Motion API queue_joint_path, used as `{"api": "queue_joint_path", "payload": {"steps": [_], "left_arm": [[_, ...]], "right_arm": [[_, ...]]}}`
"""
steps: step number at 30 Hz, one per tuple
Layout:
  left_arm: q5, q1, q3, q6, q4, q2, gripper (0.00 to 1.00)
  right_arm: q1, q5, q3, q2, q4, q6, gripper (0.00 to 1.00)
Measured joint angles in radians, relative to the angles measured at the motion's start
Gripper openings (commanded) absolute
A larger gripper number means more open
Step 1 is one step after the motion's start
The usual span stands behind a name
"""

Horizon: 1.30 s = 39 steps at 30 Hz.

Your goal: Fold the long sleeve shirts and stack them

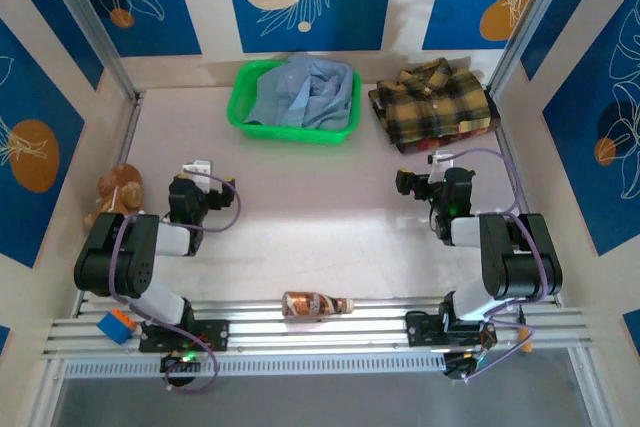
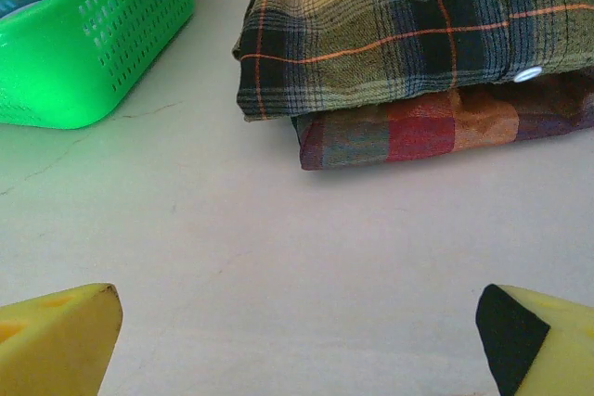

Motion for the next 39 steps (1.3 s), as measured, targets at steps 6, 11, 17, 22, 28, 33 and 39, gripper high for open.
{"api": "queue_joint_path", "payload": {"steps": [6, 11, 17, 22, 28, 33, 39], "left_arm": [[0.000, 0.000, 0.000, 0.000, 0.000, 0.000, 1.00], [0.000, 0.000, 0.000, 0.000, 0.000, 0.000, 1.00], [0.000, 0.000, 0.000, 0.000, 0.000, 0.000, 1.00], [0.000, 0.000, 0.000, 0.000, 0.000, 0.000, 1.00], [0.000, 0.000, 0.000, 0.000, 0.000, 0.000, 1.00], [0.000, 0.000, 0.001, 0.000, -0.002, 0.000, 1.00], [-0.030, -0.006, 0.098, -0.017, -0.327, -0.183, 1.00]], "right_arm": [[0.000, 0.000, 0.000, 0.000, 0.000, 0.000, 0.99], [0.000, 0.000, 0.000, 0.000, 0.000, 0.000, 0.99], [0.000, 0.000, 0.000, 0.000, 0.000, 0.000, 0.99], [0.000, 0.000, 0.000, 0.000, 0.000, 0.000, 0.99], [0.000, 0.000, 0.000, 0.000, 0.000, 0.000, 0.99], [0.000, -0.005, 0.002, 0.000, -0.001, 0.000, 0.99], [0.036, 0.030, 0.198, -0.088, -0.381, 0.003, 0.99]]}}
